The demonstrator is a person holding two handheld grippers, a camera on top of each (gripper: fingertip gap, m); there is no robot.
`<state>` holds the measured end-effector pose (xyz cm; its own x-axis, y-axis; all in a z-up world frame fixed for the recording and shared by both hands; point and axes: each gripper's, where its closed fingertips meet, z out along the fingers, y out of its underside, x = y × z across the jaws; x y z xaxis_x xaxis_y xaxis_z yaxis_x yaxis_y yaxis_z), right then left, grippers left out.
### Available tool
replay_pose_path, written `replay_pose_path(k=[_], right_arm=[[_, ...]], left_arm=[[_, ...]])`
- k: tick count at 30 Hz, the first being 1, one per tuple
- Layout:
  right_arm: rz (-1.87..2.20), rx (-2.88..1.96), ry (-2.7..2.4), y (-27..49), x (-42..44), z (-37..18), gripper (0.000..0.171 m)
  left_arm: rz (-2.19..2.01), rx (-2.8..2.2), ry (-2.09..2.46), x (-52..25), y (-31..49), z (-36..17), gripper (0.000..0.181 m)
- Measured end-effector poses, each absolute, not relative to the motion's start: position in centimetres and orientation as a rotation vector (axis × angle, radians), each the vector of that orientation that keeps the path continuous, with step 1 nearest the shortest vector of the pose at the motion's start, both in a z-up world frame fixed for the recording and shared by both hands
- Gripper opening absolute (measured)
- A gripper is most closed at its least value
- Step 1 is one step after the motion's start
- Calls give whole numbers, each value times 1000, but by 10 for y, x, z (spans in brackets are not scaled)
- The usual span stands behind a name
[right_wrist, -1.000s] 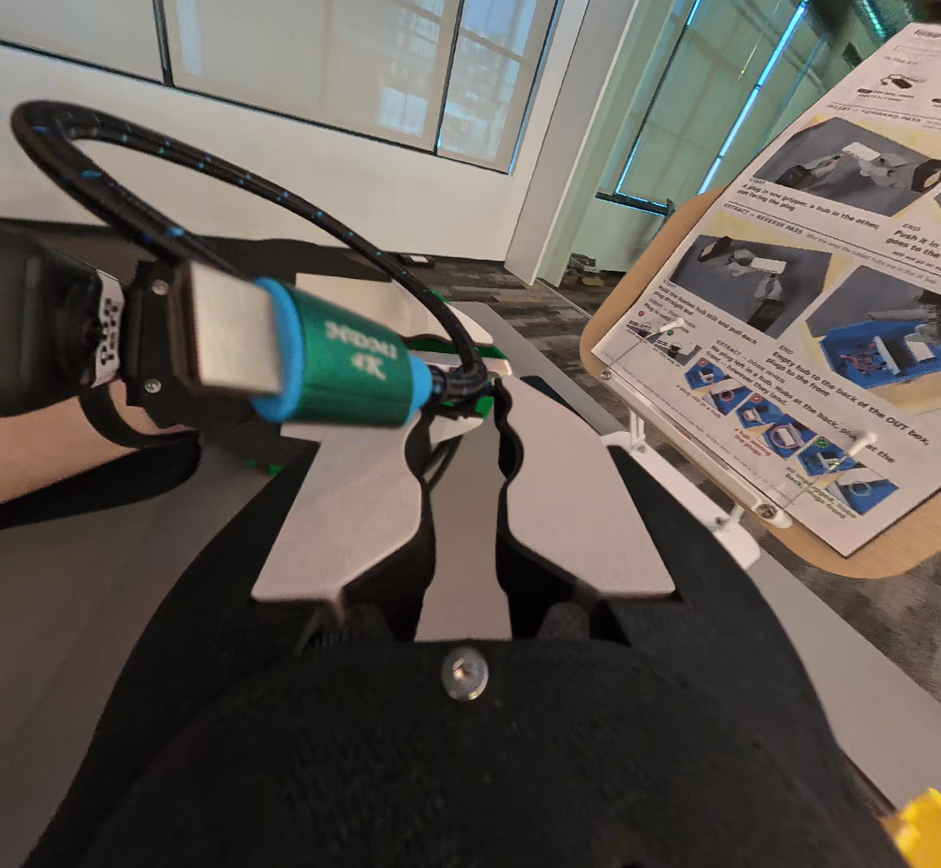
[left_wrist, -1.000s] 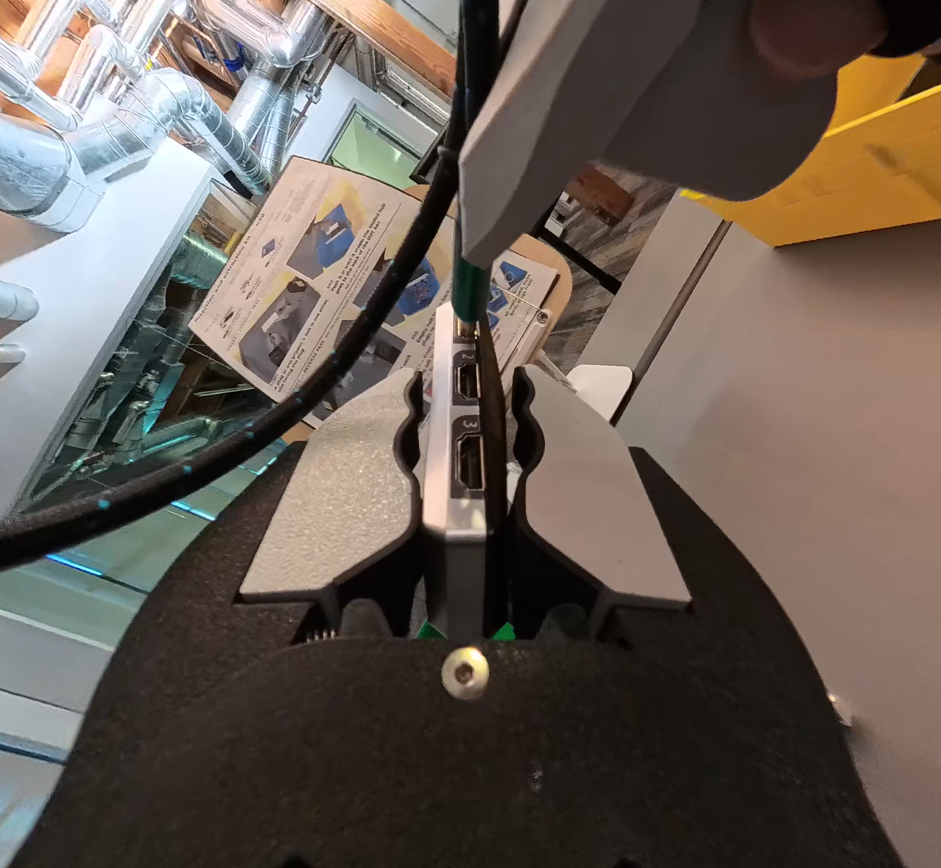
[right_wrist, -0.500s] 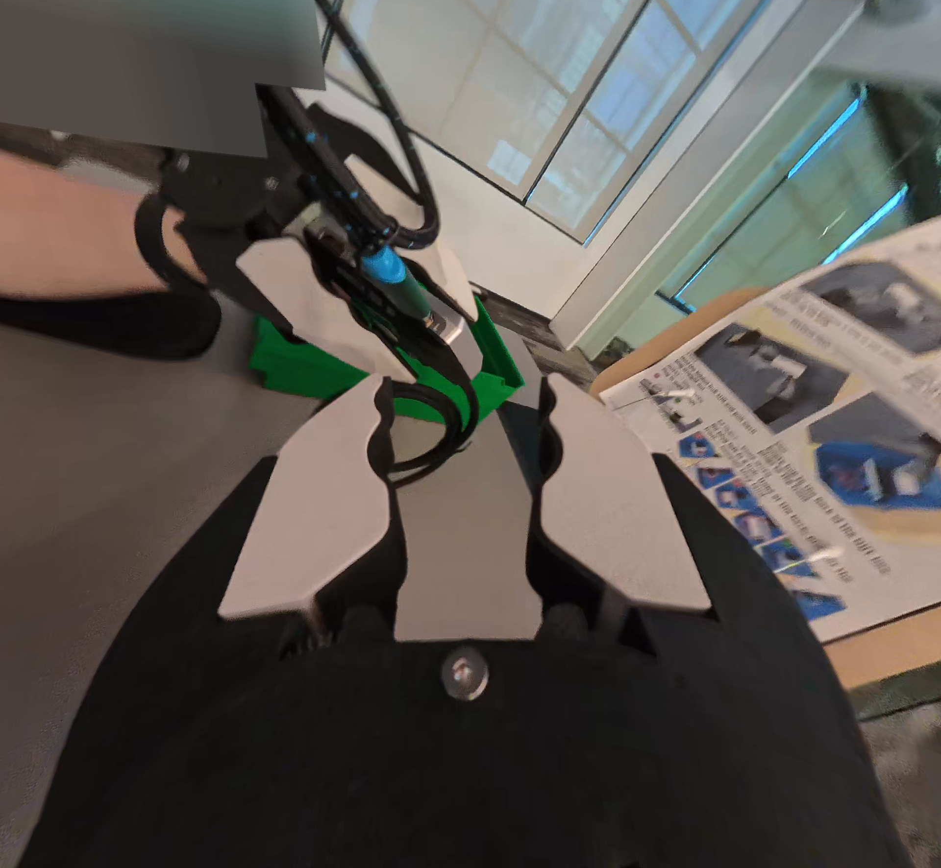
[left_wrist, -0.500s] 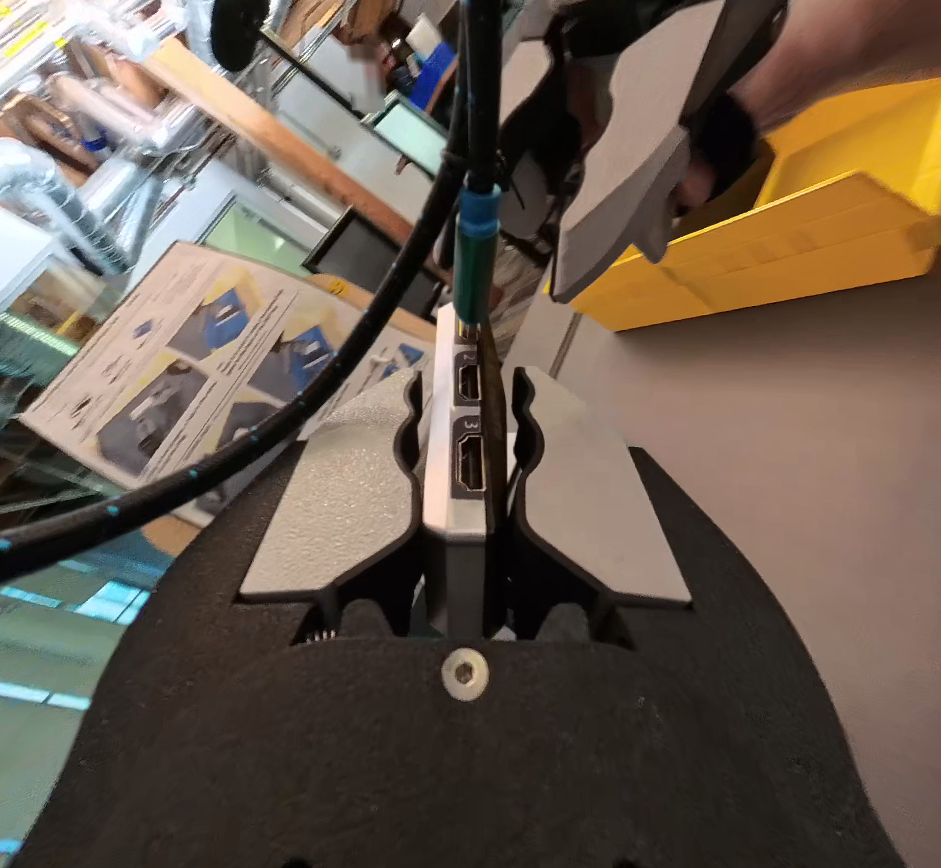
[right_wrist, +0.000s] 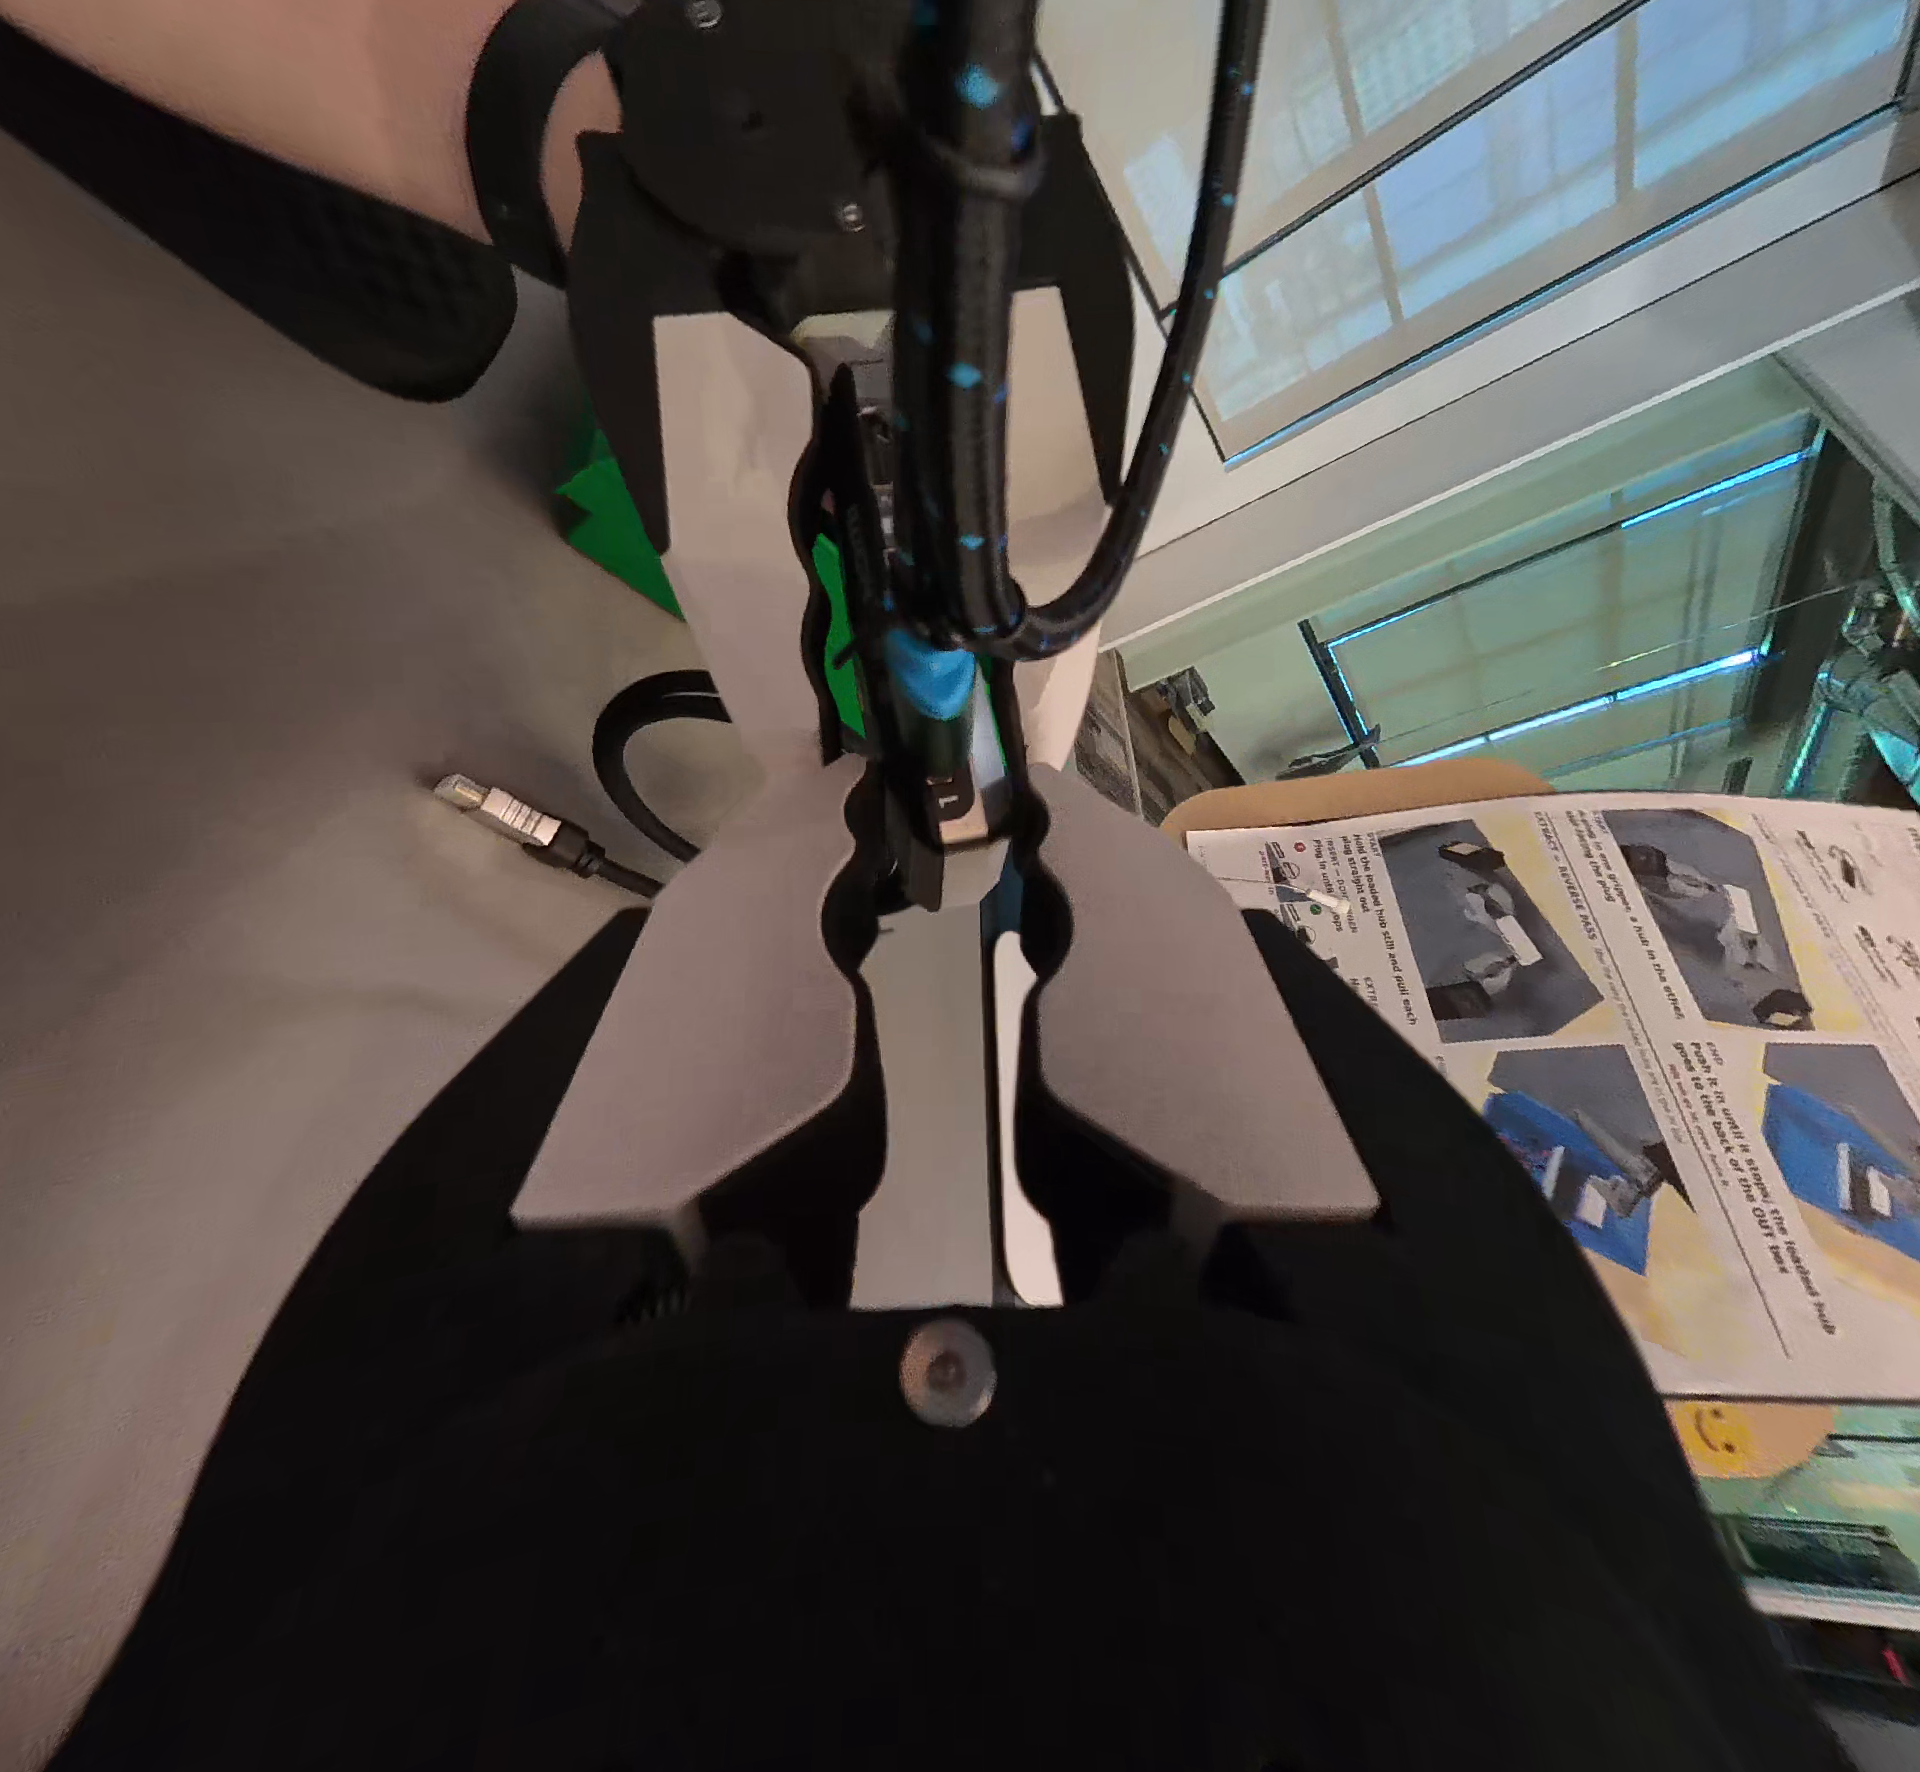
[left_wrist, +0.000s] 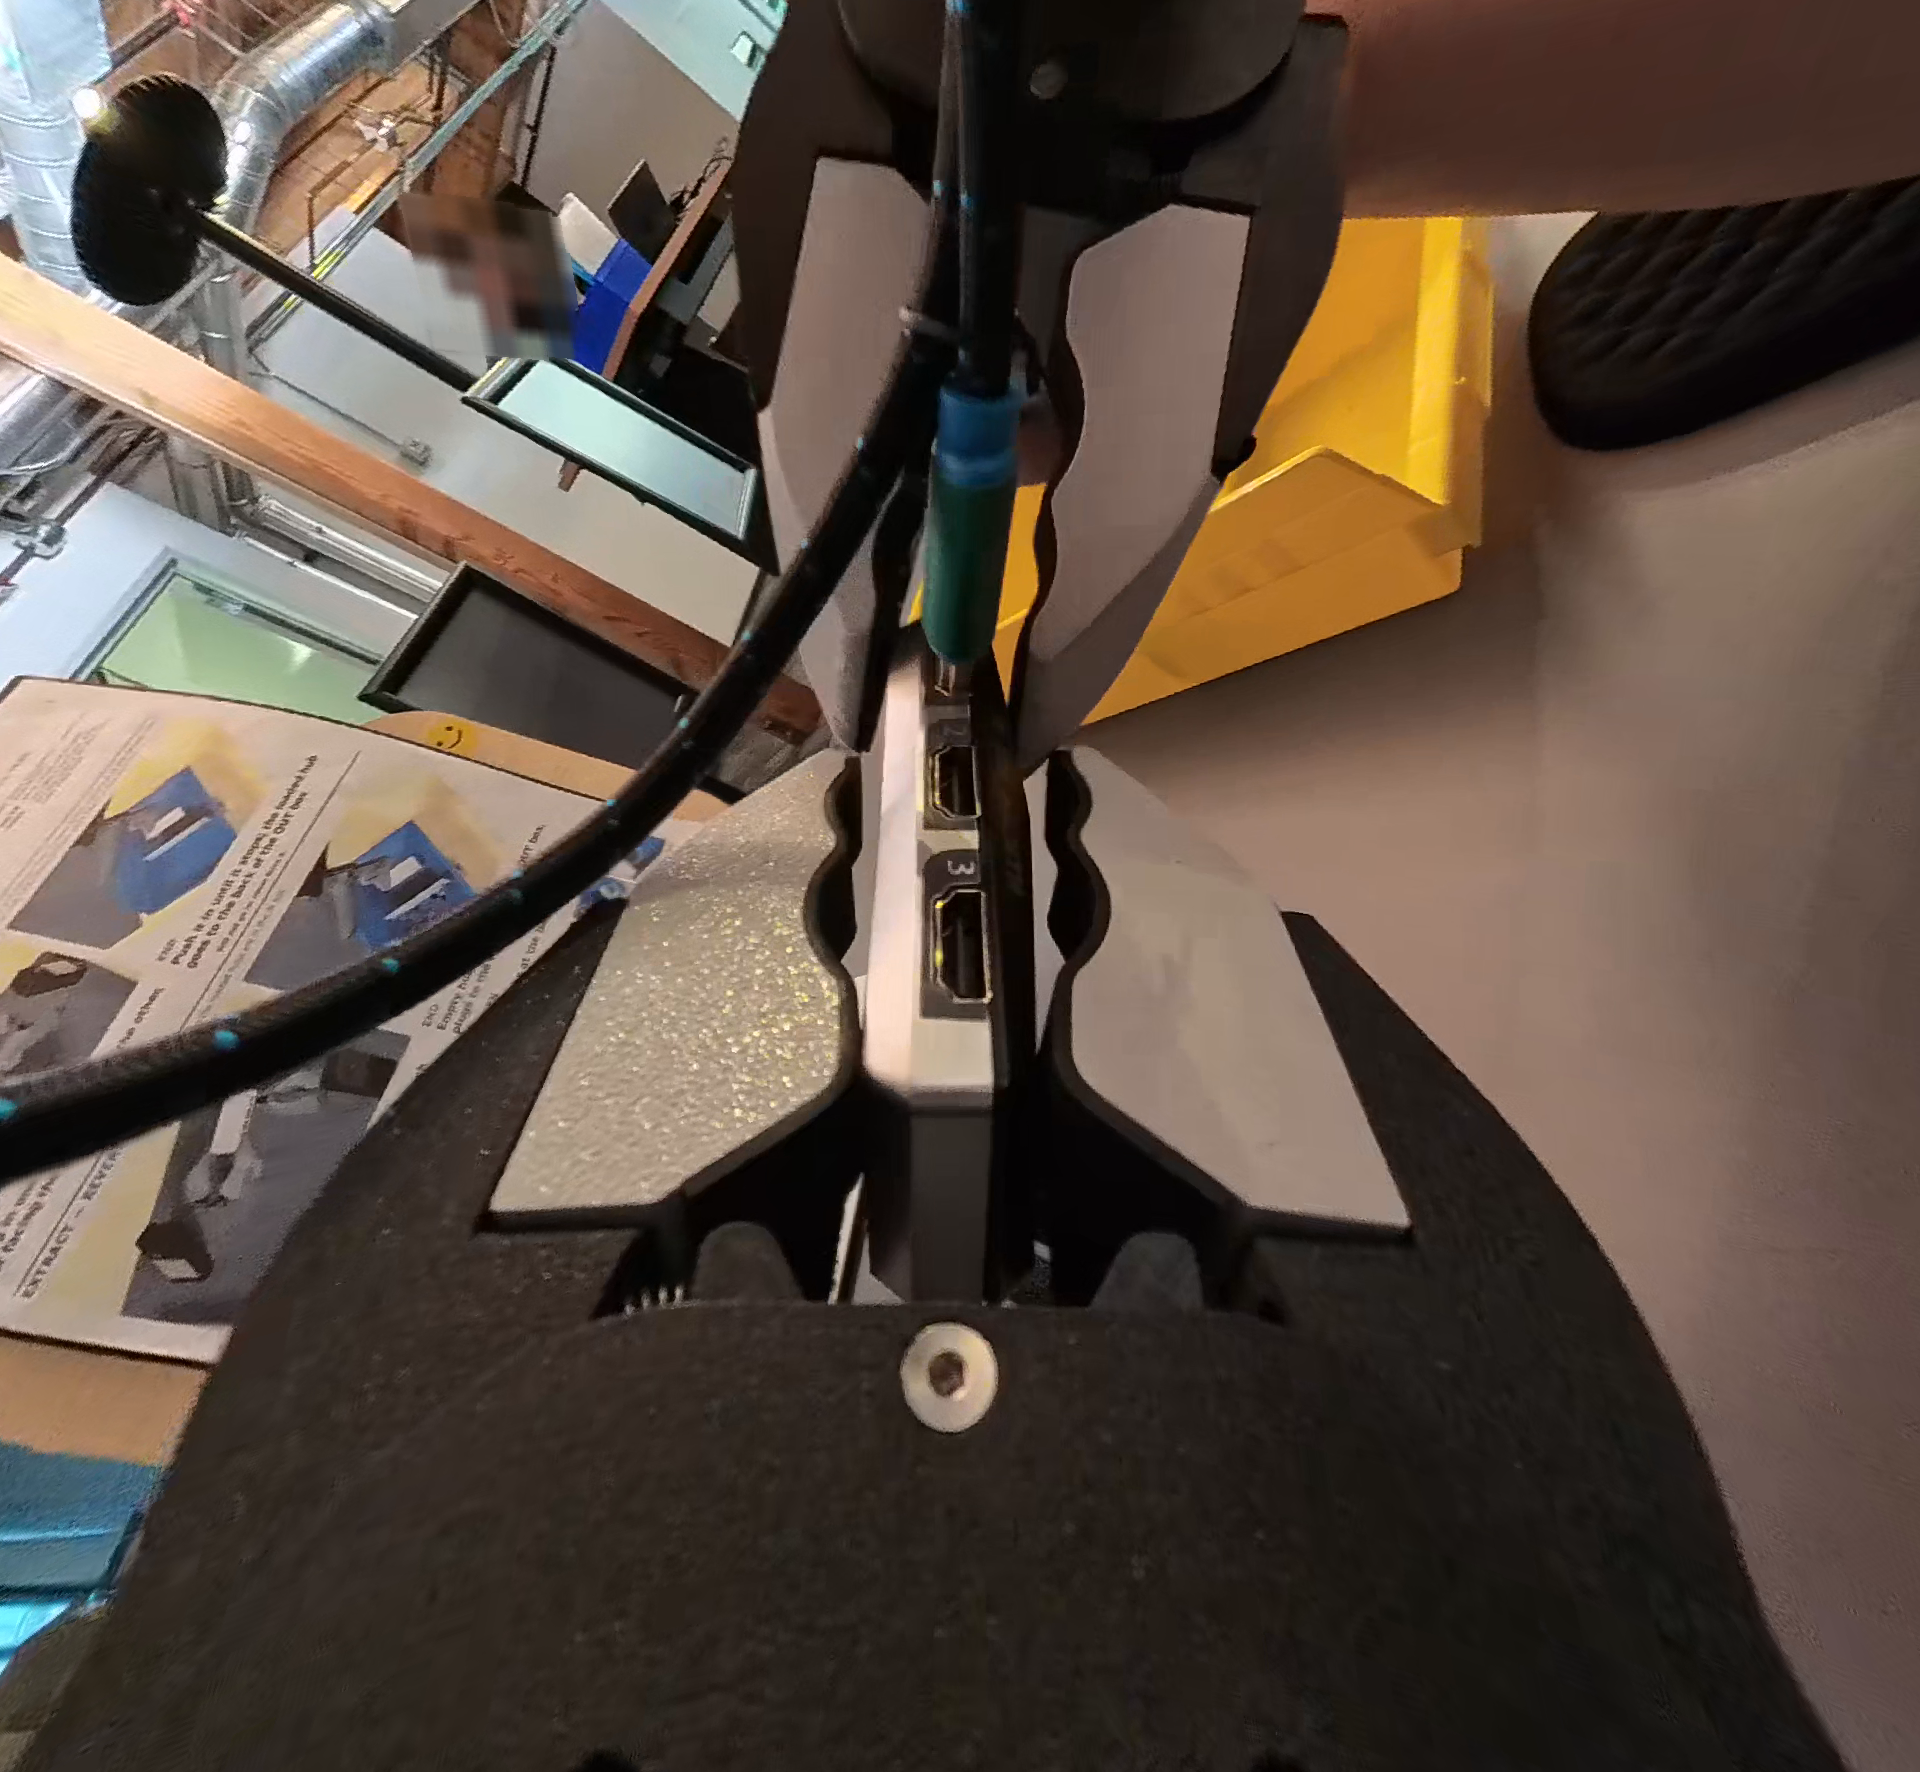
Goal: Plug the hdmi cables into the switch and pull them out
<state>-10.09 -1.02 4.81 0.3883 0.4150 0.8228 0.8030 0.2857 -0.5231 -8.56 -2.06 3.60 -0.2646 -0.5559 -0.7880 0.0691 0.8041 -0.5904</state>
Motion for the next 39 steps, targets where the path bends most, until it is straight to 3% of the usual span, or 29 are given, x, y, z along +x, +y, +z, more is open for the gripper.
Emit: replay_pose_path(k=[11, 19, 25, 31, 35, 39], right_arm=[[-592, -1307, -1302, -8, -102, 48, 18], [-794, -1287, -1306, -3, -87, 51, 18], [-838, -1263, -1282, -4, -82, 59, 18], [-902, -1228, -1291, -2, -81, 59, 18], [-929, -1228, -1302, 1, -78, 56, 18], [-945, -1223, -1295, 4, -76, 55, 18]], left_arm=[[-651, -475, 1780, -89, -2, 35, 39], [-756, -625, 1761, -98, 22, 46, 56], [-1089, -853, 1791, -106, 28, 49, 66], [-1586, -1051, 1737, -106, 18, 61, 52], [-1638, -1110, 1705, -100, 24, 57, 48], [-1515, -1171, 1716, -94, 33, 46, 67]])
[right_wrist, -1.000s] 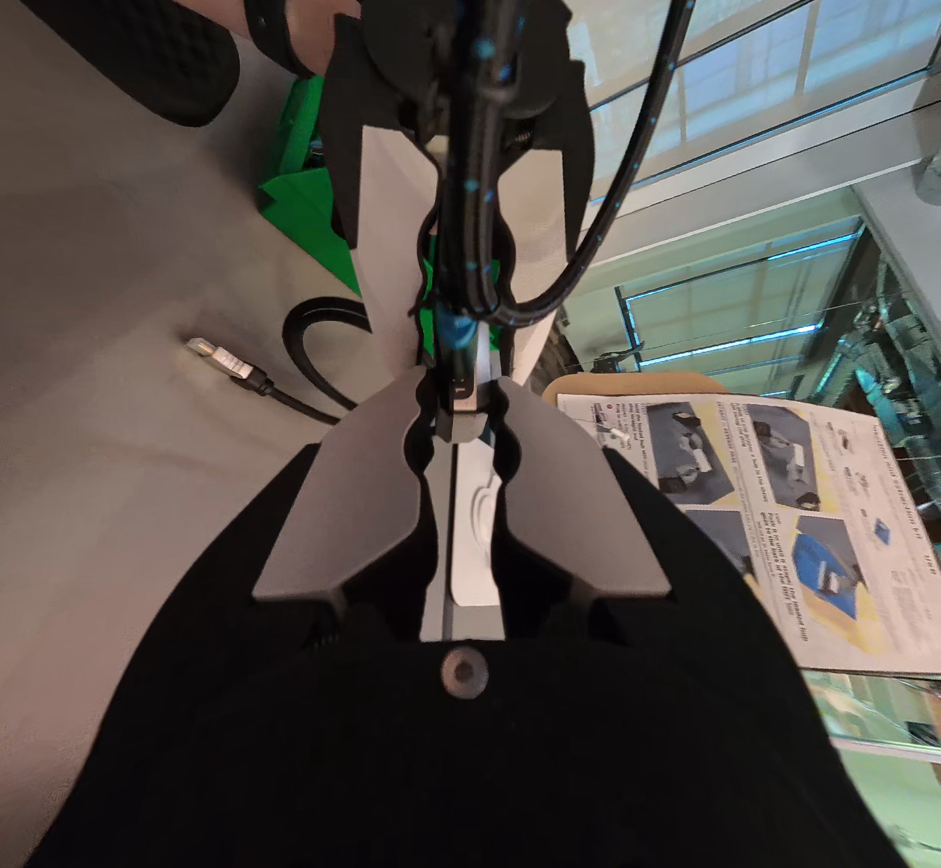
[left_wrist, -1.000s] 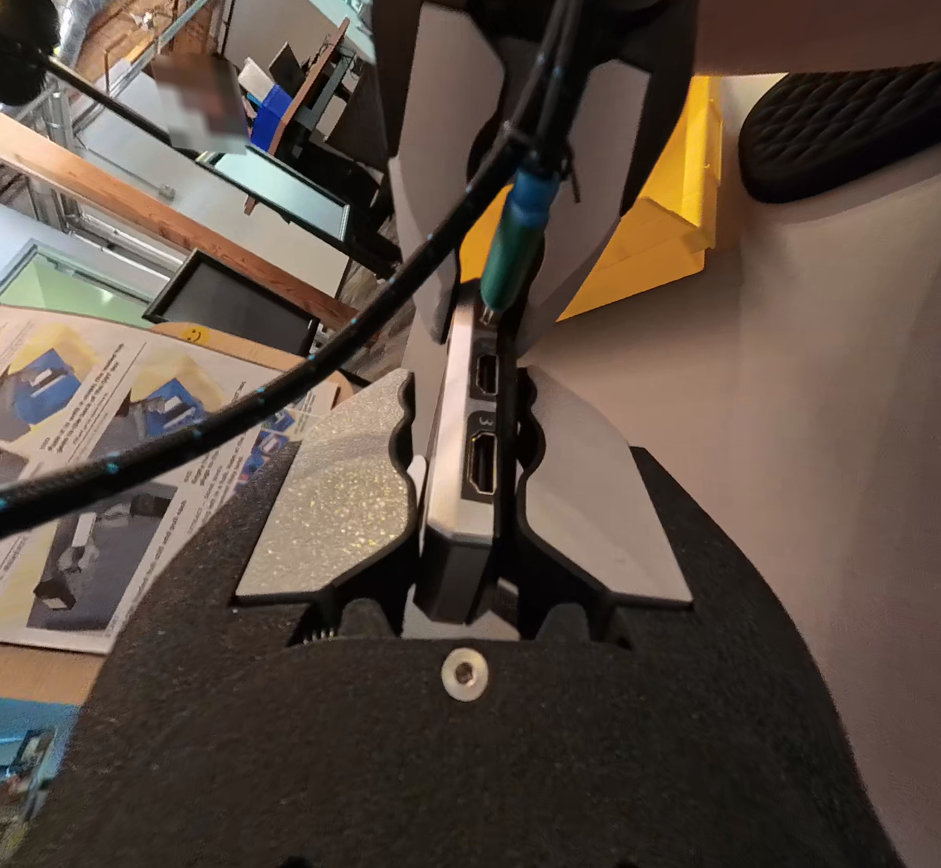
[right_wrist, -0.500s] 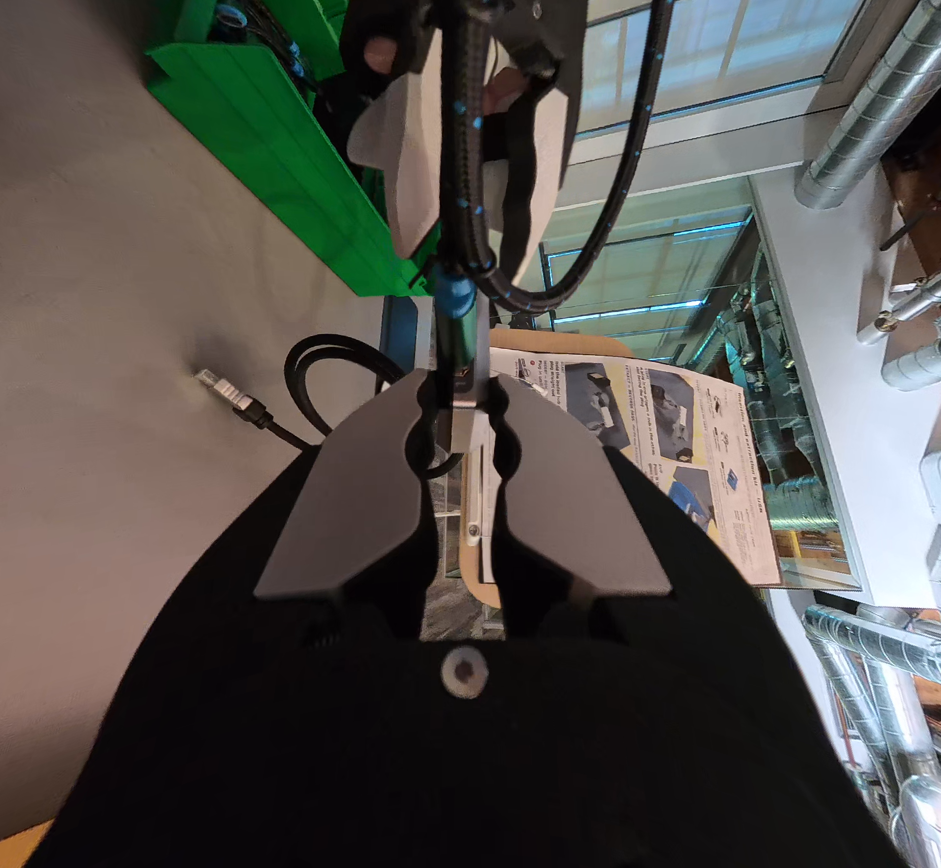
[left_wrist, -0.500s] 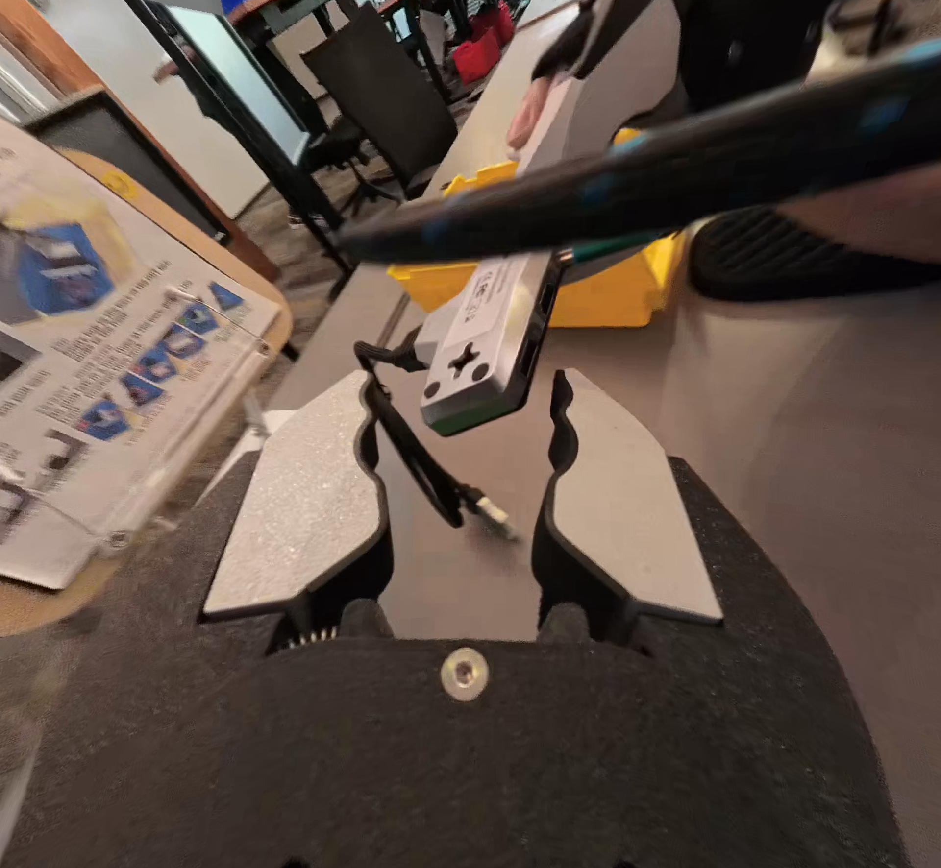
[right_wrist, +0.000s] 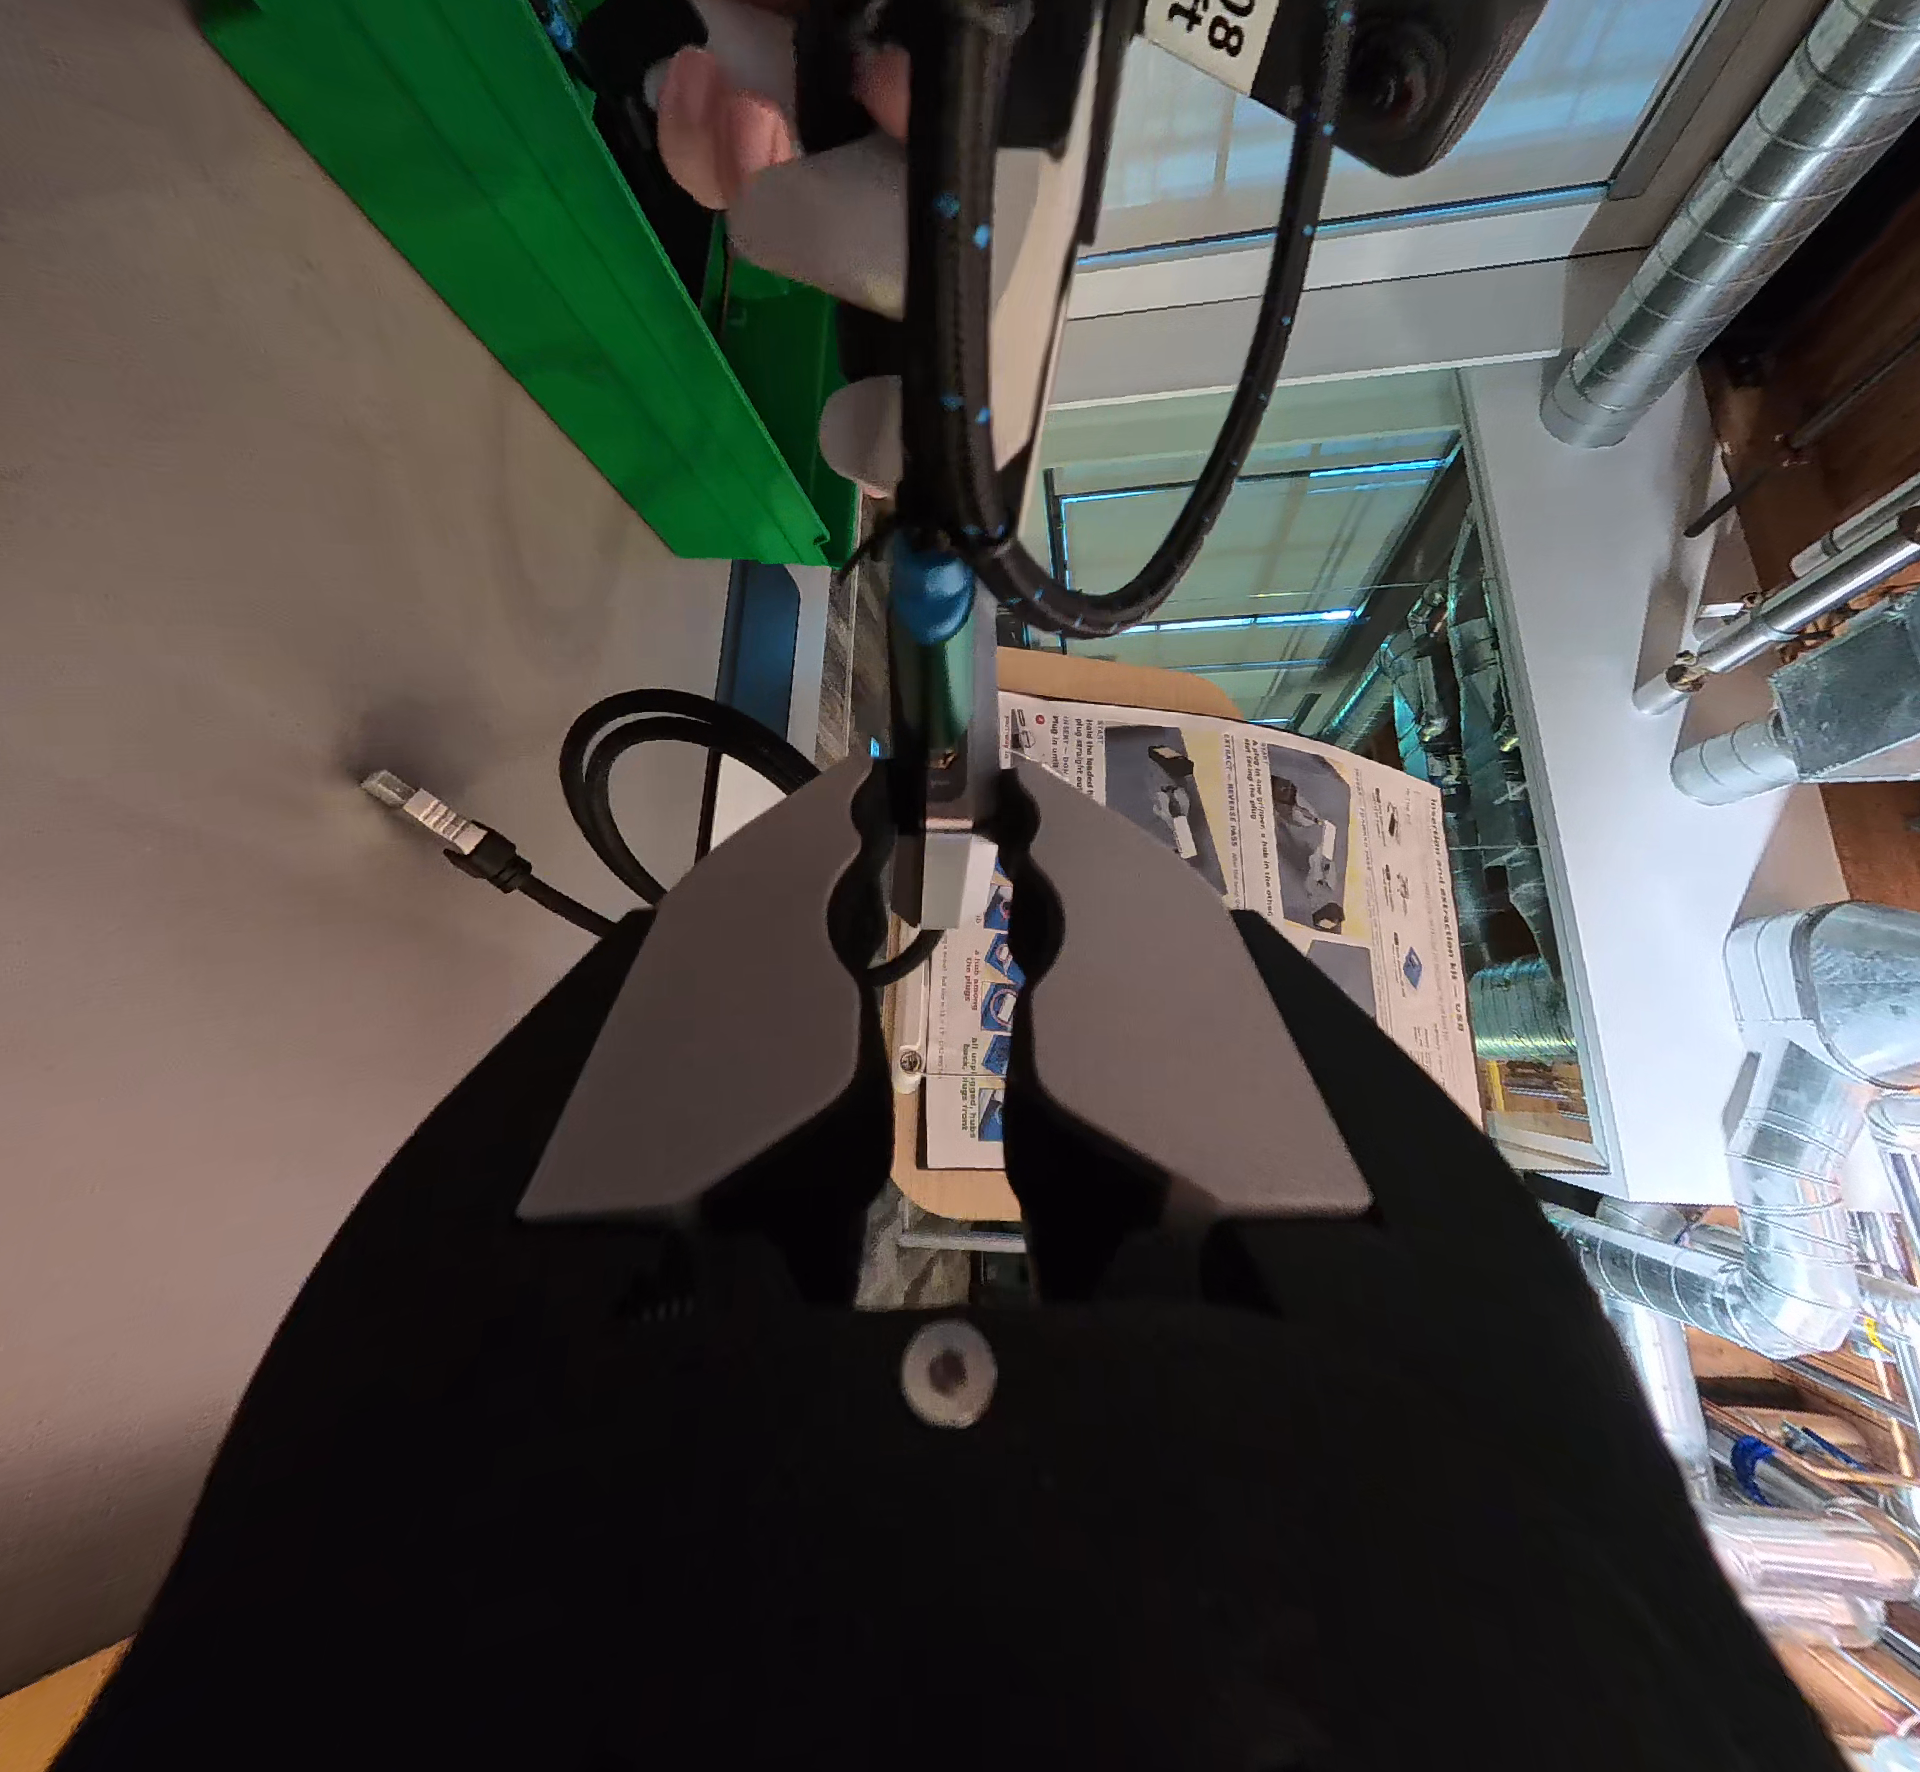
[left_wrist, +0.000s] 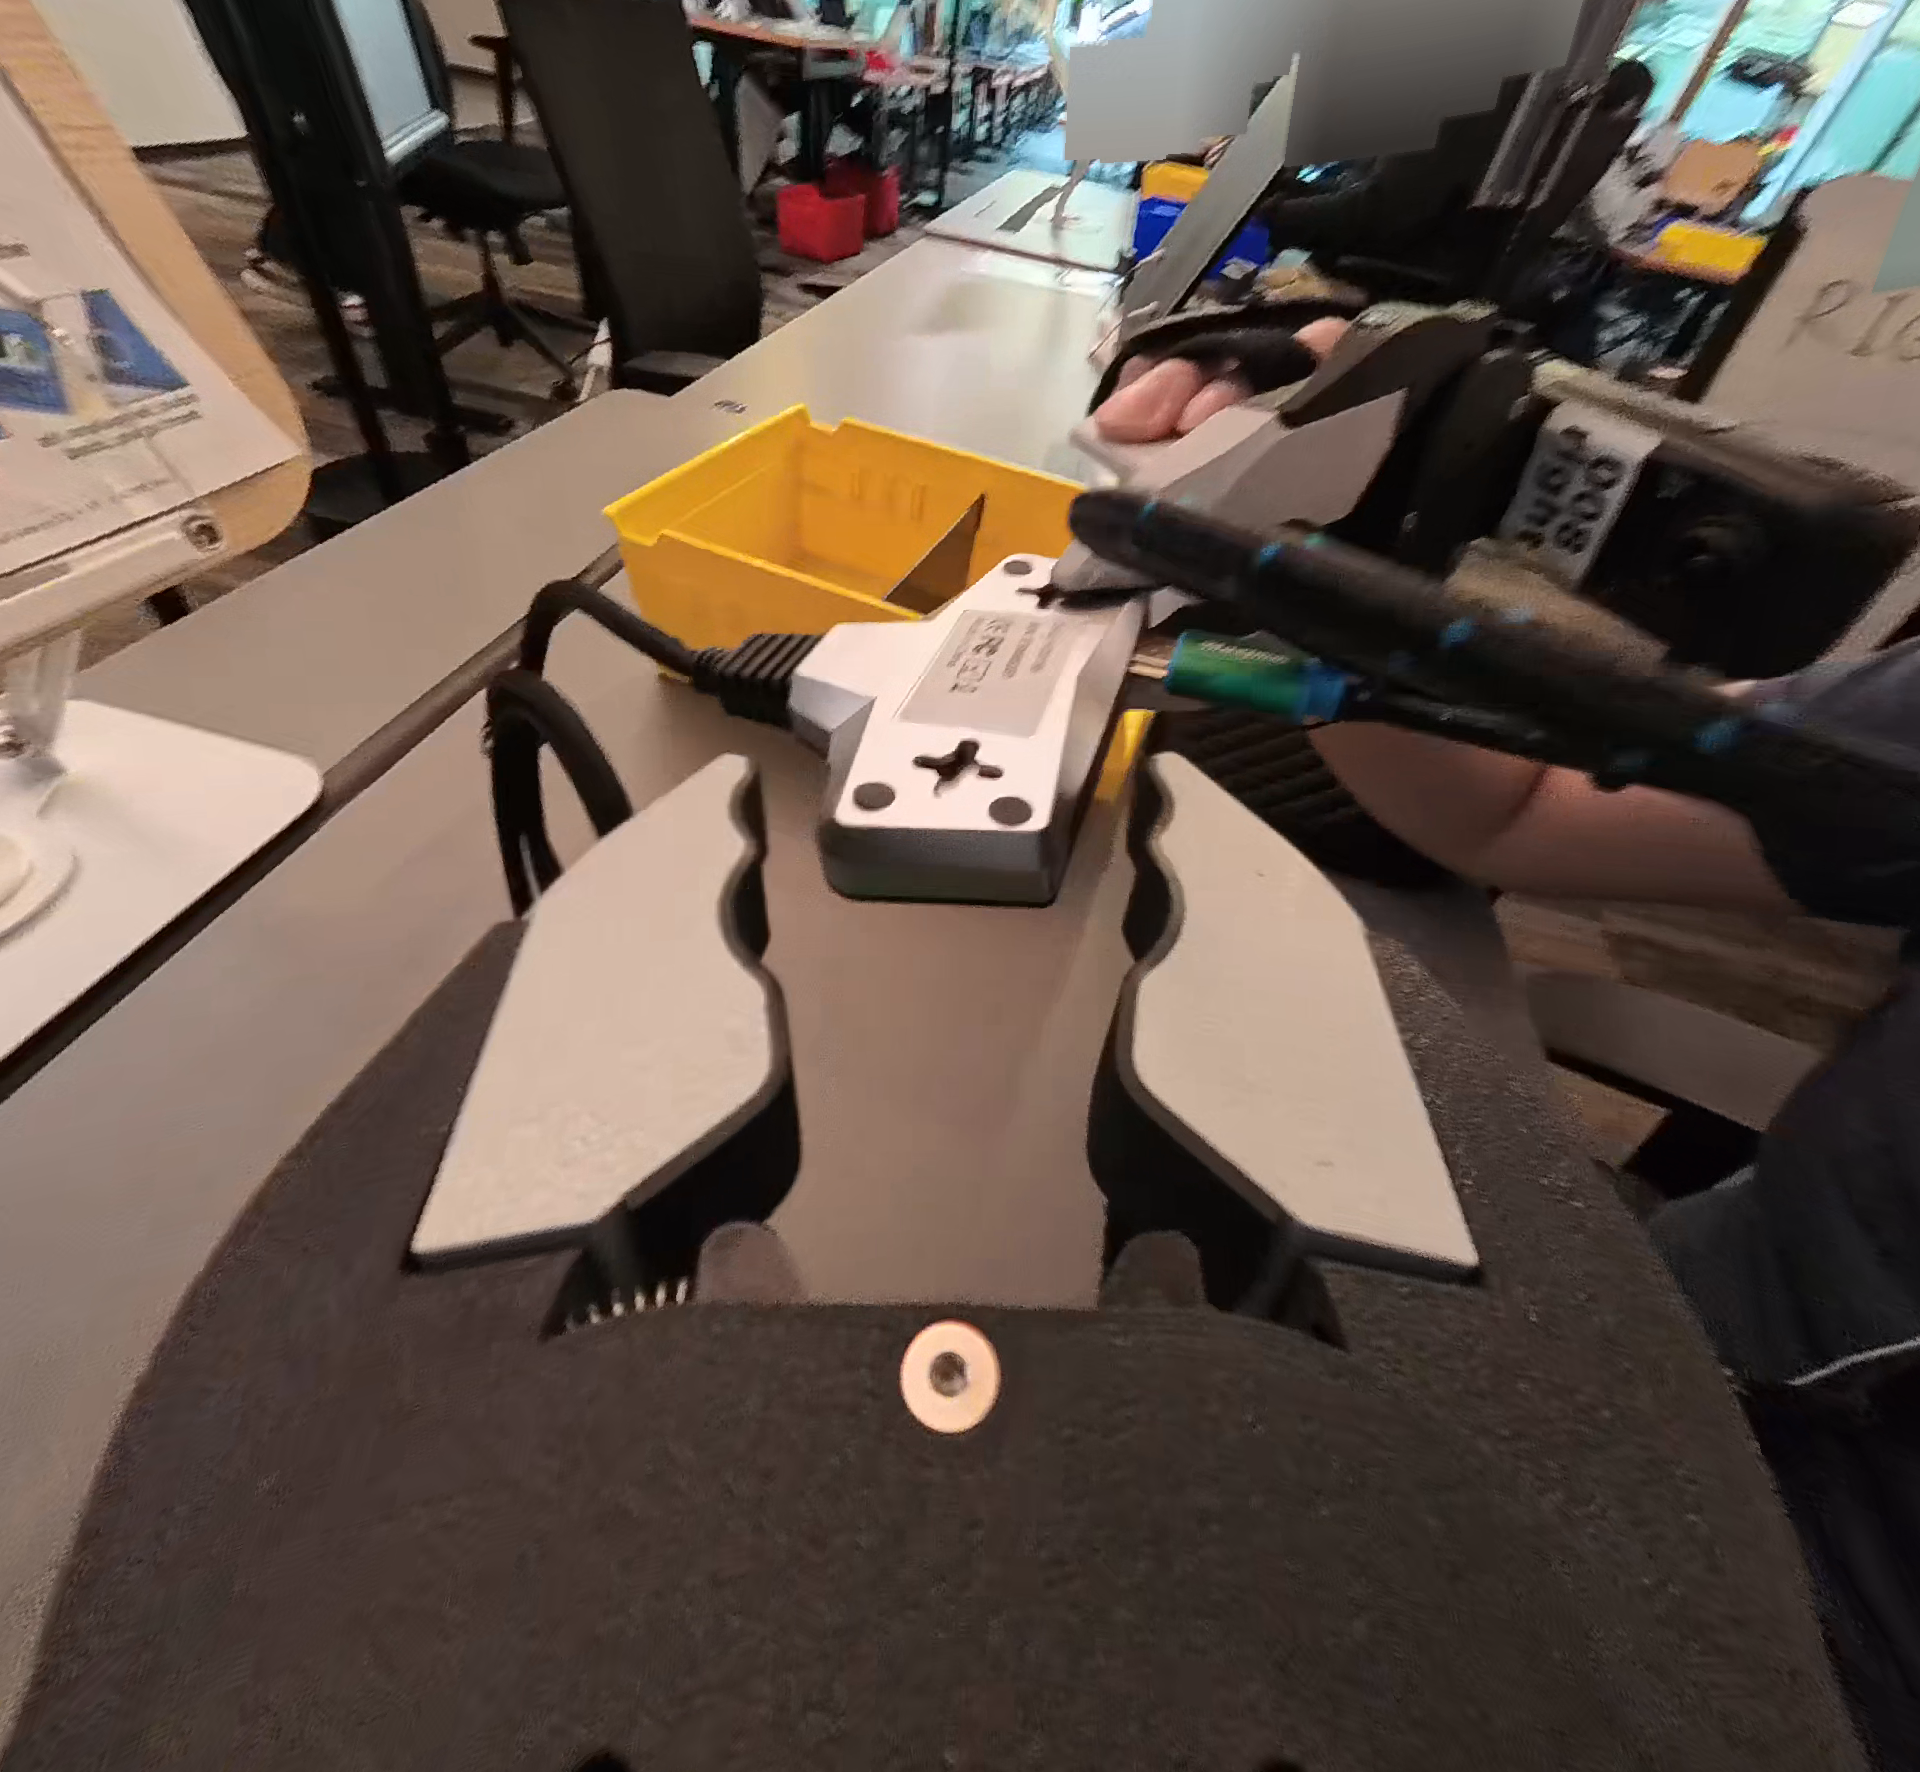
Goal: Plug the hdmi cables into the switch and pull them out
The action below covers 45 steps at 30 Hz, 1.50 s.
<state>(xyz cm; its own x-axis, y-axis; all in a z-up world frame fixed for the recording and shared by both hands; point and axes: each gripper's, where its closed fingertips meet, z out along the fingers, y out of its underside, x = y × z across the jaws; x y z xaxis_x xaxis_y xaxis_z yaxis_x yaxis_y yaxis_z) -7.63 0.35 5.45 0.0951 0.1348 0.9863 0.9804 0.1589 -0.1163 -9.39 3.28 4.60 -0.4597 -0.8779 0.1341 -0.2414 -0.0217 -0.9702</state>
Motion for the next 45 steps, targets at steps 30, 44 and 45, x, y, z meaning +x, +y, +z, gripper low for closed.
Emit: replay_pose_path(k=[30, 44, 45], right_arm=[[-787, -1342, -913, 21, -34, 71, 39], [-456, -1431, -391, 38, -61, 86, 32], [-447, -1435, -375, 39, -61, 85, 30]], left_arm=[[-1695, -1301, 1274, -64, 56, 54, 52], [-1393, -1271, 934, -72, 94, 62, 52], [-1387, -1265, 927, -73, 94, 63, 52]])
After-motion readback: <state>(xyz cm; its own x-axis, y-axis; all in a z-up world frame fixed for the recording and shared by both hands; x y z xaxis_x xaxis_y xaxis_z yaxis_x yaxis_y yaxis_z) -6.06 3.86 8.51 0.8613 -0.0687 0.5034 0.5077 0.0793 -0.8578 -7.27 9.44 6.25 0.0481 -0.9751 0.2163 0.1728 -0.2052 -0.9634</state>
